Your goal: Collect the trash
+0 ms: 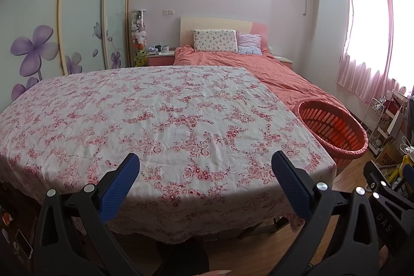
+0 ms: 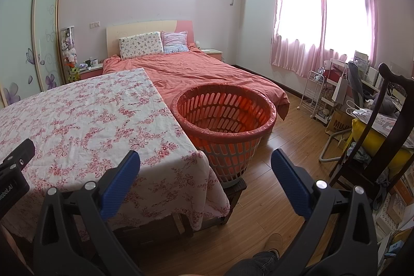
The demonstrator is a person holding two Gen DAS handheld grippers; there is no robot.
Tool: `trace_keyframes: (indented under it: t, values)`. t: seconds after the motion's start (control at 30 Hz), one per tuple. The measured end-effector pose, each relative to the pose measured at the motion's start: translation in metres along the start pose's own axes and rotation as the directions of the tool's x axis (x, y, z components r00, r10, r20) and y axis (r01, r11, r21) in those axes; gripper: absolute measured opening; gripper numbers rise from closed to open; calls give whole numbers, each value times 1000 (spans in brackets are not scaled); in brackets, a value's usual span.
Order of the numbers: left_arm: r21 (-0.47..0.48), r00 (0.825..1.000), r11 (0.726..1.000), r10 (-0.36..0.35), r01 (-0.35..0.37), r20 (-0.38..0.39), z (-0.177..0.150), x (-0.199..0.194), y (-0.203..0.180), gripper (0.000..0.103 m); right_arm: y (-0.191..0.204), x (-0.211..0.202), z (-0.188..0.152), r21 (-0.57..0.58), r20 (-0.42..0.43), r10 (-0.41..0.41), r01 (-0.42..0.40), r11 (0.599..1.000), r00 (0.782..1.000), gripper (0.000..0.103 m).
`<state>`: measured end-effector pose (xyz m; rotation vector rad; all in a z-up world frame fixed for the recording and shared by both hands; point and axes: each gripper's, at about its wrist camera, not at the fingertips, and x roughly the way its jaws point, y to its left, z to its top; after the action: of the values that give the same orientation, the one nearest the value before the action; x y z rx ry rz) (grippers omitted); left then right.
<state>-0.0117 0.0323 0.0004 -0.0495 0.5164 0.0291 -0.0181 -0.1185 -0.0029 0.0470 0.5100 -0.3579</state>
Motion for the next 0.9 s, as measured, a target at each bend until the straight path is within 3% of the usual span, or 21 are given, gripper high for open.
trace_keyframes:
  t: [0.9]
  values:
    - [3,1000,1000,1,-1,-1,-3,1,-1,100,0,0,1,-1,-1,1,-1,1000,1000,99]
